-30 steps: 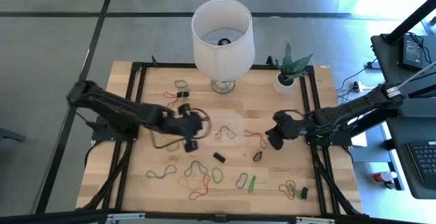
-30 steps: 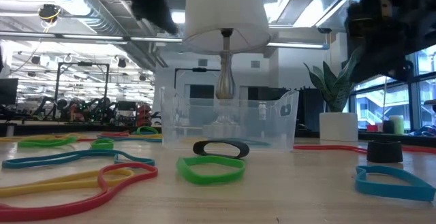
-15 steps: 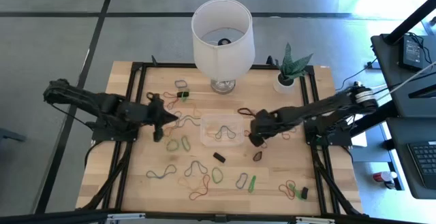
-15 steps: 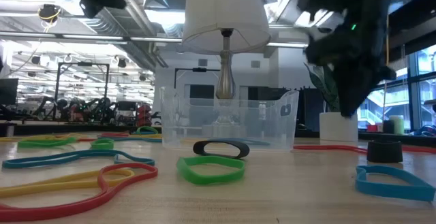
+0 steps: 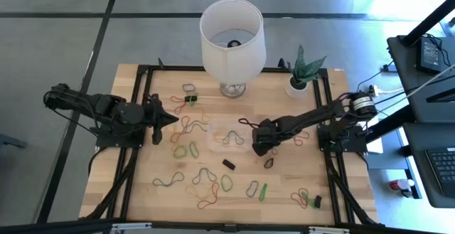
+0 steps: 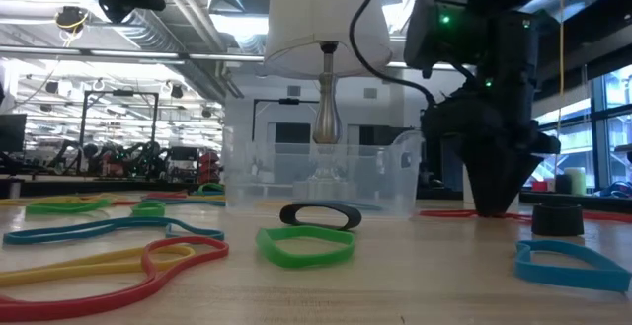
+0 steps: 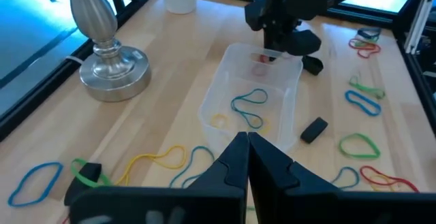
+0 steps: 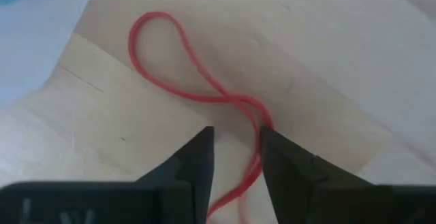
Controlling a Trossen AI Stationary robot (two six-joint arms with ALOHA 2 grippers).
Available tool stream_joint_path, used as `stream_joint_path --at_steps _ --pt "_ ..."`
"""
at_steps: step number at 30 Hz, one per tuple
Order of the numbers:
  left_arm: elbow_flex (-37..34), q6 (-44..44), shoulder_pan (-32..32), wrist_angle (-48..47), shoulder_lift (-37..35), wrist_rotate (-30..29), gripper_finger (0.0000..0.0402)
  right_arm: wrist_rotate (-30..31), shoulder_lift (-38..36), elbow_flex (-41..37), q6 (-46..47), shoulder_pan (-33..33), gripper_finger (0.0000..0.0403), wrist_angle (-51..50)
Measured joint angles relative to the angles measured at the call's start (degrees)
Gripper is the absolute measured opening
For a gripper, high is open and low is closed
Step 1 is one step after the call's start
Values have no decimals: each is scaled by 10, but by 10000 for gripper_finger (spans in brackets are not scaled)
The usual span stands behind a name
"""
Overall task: Pick and place rubber bands into bin
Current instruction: Put the red rubber band into the container
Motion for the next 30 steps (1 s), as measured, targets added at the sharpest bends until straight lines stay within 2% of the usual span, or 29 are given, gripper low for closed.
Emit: stream_joint_path --at_steps 4,11,17,23,26,30 --pt "0 -1 0 0 2 0 1 8 11 2 0 5 88 -10" --pt "0 -16 0 0 2 0 1 13 0 -2 -16 18 8 -20" --pt "0 -17 0 1 2 0 2 -3 -59 -8 18 35 3 -94" --pt "0 2 0 -4 2 0 3 24 -157 1 79 67 2 -165" --pt "0 9 0 -4 2 0 2 61 -181 40 92 83 1 -208" --pt "0 21 0 -11 2 0 2 123 -176 136 80 91 1 -261"
